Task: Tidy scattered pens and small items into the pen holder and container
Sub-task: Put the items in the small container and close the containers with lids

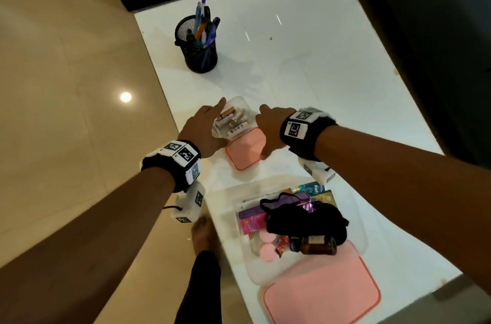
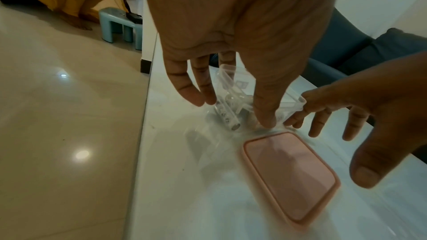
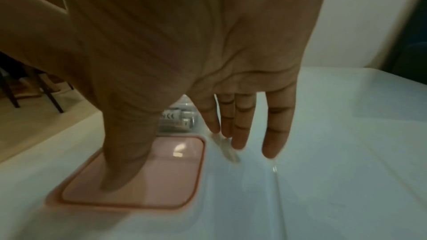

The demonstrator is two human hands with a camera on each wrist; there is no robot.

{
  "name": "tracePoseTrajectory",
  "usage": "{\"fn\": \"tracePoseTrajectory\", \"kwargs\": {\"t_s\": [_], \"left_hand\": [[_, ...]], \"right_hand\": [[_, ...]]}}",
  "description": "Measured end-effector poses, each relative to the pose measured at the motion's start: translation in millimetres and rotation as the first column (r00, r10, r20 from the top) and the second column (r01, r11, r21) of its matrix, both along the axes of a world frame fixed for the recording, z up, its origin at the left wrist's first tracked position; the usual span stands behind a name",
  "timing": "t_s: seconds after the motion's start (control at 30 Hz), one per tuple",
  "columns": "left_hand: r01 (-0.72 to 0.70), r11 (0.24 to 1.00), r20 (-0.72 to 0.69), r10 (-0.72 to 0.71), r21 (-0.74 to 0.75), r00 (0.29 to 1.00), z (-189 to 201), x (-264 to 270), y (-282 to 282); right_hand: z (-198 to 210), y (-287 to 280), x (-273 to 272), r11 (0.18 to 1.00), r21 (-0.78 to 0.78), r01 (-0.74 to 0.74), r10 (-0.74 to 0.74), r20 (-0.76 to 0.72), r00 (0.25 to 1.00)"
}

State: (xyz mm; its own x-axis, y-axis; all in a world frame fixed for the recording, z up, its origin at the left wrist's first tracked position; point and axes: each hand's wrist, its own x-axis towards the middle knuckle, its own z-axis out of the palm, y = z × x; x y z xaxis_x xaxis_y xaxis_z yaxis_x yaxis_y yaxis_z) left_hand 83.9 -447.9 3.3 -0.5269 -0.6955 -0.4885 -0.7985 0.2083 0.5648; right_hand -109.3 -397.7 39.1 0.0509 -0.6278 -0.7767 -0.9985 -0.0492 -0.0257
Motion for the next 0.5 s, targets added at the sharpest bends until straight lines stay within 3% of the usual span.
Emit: {"fn": "tracePoseTrajectory", "kwargs": {"t_s": [0.13, 0.33, 0.5], "left_hand": [[0.004, 1.000, -0.040, -0.005, -0.002, 0.999, -4, 5, -4], [0.021, 1.000, -0.074, -0.021, -0.001, 0.997, -12, 14, -6], [0.037, 0.999, -0.046, -0.038, -0.024, 0.998, -11, 16, -8]], "right_hand": [[-10, 15, -2, 0.996, -0.072, 0.052, -0.051, 0.010, 0.999], [-14, 14, 6, 0.986, -0.020, 0.165, -0.164, 0.031, 0.986], [-5, 13, 9, 0.999, 0.035, 0.030, -0.031, 0.007, 1.000]]}}
